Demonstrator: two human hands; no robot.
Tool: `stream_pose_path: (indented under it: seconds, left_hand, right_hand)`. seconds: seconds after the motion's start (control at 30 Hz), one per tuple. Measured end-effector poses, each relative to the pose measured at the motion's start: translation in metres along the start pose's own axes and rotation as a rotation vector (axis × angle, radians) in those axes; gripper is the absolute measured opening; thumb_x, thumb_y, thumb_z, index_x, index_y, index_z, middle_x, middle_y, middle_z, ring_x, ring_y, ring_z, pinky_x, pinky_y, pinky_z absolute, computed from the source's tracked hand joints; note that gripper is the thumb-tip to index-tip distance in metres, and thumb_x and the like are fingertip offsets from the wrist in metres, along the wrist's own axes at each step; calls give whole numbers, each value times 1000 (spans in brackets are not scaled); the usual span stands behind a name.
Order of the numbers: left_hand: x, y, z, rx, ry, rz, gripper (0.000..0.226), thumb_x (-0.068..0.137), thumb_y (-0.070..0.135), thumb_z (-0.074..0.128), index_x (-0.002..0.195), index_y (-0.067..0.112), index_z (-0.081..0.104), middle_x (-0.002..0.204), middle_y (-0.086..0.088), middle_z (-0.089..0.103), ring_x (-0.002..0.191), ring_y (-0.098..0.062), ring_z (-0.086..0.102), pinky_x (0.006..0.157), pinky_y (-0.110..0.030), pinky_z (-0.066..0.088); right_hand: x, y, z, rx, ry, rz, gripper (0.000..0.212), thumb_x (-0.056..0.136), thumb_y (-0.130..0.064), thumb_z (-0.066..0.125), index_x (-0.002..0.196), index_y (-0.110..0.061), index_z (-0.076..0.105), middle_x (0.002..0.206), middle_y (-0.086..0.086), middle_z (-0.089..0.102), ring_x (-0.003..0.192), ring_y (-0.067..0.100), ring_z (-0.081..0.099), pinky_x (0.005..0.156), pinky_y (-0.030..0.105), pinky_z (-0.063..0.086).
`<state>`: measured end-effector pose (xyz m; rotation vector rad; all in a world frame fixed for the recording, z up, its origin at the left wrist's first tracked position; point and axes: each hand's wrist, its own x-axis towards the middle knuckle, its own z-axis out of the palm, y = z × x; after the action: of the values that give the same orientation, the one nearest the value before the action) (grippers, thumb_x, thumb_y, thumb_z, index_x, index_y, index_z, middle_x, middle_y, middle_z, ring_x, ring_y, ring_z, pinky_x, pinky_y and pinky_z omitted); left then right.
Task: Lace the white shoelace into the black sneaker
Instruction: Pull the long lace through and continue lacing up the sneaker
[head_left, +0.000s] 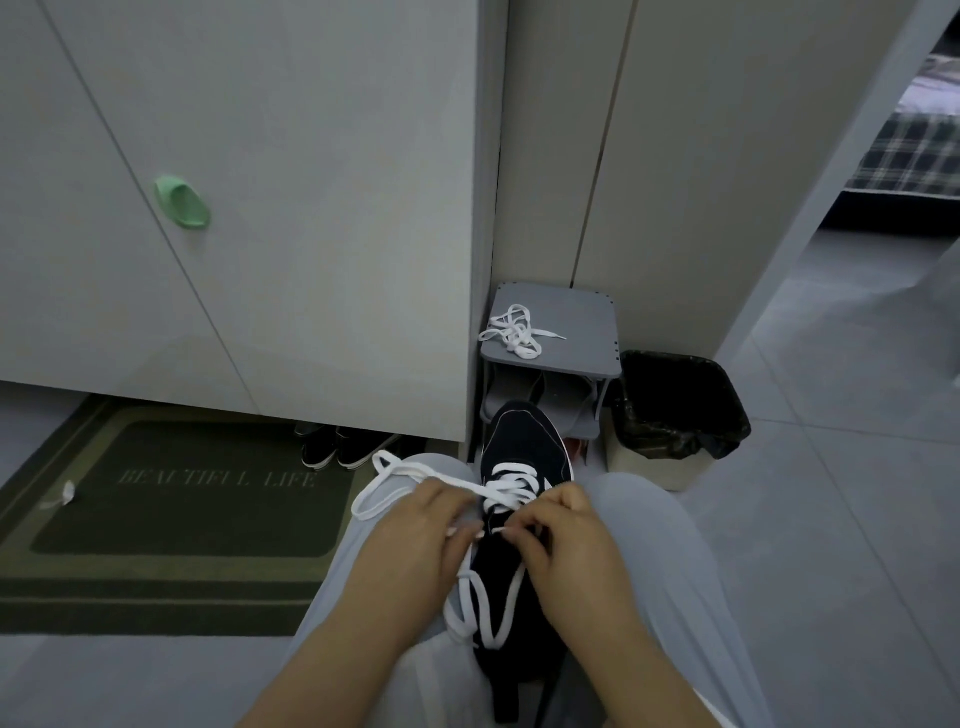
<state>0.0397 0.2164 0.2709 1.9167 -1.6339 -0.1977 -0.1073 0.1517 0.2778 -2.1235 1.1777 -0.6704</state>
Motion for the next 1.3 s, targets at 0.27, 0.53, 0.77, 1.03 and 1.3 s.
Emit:
stream_pose_path:
  seconds: [0.27,0.53,0.77,1.03,1.3]
  left_hand:
    - [30,-22,-38,296,-153,-126,34,89,36,54,123,36,53,122,7,39,108,-11,38,82,-24,44]
    - [38,-22,-36,93,-16,8,17,82,45,54,80,32,64,94,17,58,94,-7,51,88,-29,38]
    - [36,7,-58,-403,-35,-143,11,87,17,60,81,23,67,82,11,67,80,-4,60,72,-14,46]
    - [37,6,-70,-737,-41,-437,12,87,20,58,89,13,67,84,-12,65,76,-13,59,74,-17,47]
    - [35,11,-63,-1183,24,-564,15,92,6,46,93,5,61,63,-7,45,57,-12,46,58,-21,51]
  right_hand:
    - [6,-6,-88,1304,390,185,26,97,-7,37,74,-14,47,60,-3,60,58,9,59,57,22,54]
    - [-3,1,-18,-31,-62,-80,13,86,-35,61,96,-42,62,86,-18,56,75,-1,52,67,13,41]
    - [6,2,-14,39,25,-29,11,86,-28,63,78,-34,65,85,-13,51,80,-1,53,65,8,39]
    - [13,-11,-72,1385,364,197,24,92,-21,40,70,-15,48,69,0,67,73,14,65,73,26,55]
    - [2,2,-28,-116,-147,-35,9,86,-42,59,92,-36,63,83,-17,56,78,0,54,70,16,43]
